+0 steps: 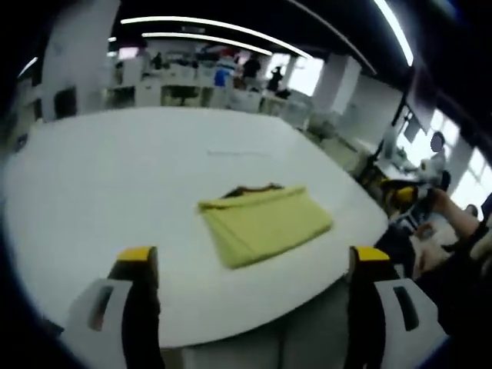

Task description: Fold the garment on the visible template until the final outline fits inside the template.

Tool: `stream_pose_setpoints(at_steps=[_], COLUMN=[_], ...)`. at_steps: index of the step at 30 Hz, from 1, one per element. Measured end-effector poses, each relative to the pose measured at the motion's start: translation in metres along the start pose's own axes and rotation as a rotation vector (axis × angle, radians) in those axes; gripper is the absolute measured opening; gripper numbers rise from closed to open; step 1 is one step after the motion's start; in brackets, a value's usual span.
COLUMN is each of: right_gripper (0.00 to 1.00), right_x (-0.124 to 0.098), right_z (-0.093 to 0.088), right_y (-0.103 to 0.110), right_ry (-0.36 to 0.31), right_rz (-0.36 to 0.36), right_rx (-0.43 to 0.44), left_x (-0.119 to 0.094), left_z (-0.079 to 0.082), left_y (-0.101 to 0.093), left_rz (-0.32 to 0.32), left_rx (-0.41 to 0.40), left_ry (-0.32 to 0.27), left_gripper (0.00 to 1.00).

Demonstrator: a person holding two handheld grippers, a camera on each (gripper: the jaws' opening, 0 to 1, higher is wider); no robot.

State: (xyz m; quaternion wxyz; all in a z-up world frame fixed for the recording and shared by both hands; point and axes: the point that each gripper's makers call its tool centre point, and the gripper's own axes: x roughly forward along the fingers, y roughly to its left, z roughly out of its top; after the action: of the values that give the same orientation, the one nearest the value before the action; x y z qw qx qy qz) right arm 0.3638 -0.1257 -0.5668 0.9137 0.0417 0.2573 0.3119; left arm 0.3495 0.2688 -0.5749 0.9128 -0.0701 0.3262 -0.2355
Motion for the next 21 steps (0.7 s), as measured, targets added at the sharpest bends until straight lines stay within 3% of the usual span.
stream_pose_setpoints(at_steps=[8, 13, 17, 21], right_gripper=[0.89, 1.00, 1.00, 1.00], right_x=[-0.011, -0.009, -0.006, -0.004], right_z=[-0.009, -0.016, -0.027, -0.029], right_y=[0.017, 0.023, 0.025, 0.025], right_ry=[-0.010, 0.004, 0.060, 0.066], right_rz=[0.036, 0.051, 0.053, 0.058], right_rx=[0.008, 0.006, -0.037, -0.026], left_x=[-0.013, -0.008, -0.003, 0.001], left_z=[-0.006, -0.011, -0.011, -0.009], left_y=[-0.008, -0.013, -0.014, -0.013], left_rz=[0.007, 0.000, -0.014, -0.016], left_rx=[-0.012, 0.025, 0.020, 0.024], left_ry=[-0.041, -0.016, -0.005, 0.002], left_gripper=[0.99, 0.99, 0.99, 0.99])
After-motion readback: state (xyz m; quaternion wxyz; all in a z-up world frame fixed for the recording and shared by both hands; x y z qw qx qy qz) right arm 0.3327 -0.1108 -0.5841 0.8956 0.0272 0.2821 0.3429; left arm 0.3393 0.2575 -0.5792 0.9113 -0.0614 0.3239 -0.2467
